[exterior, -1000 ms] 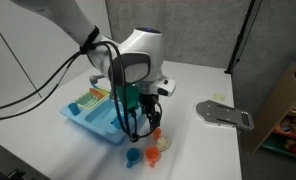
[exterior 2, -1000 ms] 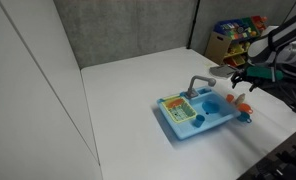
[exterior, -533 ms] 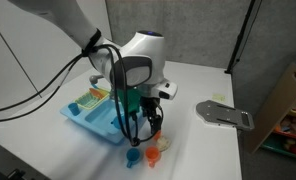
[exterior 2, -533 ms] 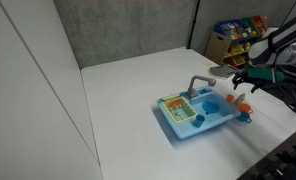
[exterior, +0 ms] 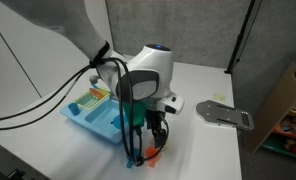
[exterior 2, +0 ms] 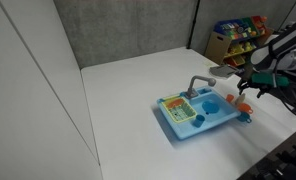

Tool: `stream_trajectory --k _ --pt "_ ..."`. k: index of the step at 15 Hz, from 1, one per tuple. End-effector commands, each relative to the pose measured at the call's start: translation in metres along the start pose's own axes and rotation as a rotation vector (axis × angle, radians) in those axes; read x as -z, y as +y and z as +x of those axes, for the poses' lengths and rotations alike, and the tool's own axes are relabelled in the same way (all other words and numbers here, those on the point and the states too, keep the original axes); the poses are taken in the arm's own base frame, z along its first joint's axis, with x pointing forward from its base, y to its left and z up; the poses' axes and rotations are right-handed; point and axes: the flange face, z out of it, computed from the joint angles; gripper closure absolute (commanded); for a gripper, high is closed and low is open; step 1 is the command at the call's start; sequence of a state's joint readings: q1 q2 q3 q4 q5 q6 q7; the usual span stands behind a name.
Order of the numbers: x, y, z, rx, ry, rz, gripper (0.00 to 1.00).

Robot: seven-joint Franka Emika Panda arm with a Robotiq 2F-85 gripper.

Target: Put the blue cup on the counter then put the orange mug on the blue plate

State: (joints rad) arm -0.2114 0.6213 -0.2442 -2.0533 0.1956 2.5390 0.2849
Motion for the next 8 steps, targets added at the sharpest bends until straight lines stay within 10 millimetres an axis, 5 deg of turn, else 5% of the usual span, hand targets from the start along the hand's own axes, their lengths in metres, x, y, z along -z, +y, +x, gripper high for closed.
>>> stream_trajectory --k 1,8 --pt "-0.010 0.011 0.007 -0.028 0.001 -0.021 0.00" --pt "-0.044 0.012 0.007 -0.007 0.015 -0.029 0.00"
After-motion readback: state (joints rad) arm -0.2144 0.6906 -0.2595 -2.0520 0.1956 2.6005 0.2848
